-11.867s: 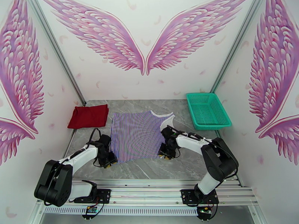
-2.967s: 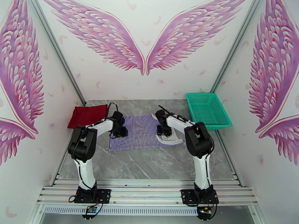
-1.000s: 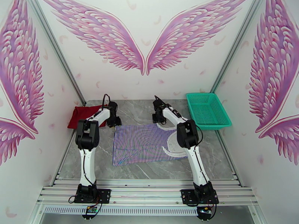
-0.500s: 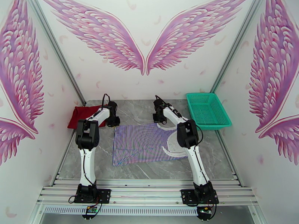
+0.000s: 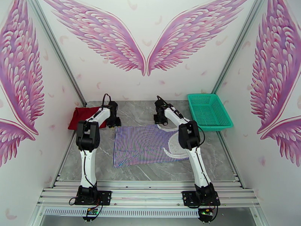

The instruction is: Fold and stack the mixed laundry pile

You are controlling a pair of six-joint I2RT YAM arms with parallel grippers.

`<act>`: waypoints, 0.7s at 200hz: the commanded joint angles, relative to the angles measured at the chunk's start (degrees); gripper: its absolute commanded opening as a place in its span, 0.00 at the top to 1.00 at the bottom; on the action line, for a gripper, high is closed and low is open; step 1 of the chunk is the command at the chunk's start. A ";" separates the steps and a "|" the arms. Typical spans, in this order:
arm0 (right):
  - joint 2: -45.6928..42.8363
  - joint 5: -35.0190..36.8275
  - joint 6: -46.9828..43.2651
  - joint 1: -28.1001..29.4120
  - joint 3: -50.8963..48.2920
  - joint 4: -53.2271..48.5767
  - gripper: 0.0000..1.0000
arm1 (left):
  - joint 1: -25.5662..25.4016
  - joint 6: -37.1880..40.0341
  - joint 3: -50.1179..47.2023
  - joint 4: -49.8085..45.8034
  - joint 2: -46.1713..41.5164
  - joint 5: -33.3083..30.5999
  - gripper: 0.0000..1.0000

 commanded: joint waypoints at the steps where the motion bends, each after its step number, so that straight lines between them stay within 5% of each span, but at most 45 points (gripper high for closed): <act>1: -3.30 -1.92 1.32 -0.37 -0.92 -1.09 0.77 | -0.19 0.18 2.41 -0.03 0.13 0.81 0.56; 77: -1.81 0.53 1.17 -0.29 -5.84 -1.20 0.77 | -0.27 -0.15 2.33 0.16 2.56 2.11 0.66; 140: -2.17 -0.60 1.95 -0.17 -2.68 -1.11 0.92 | -0.47 1.34 2.33 4.31 1.64 4.84 0.97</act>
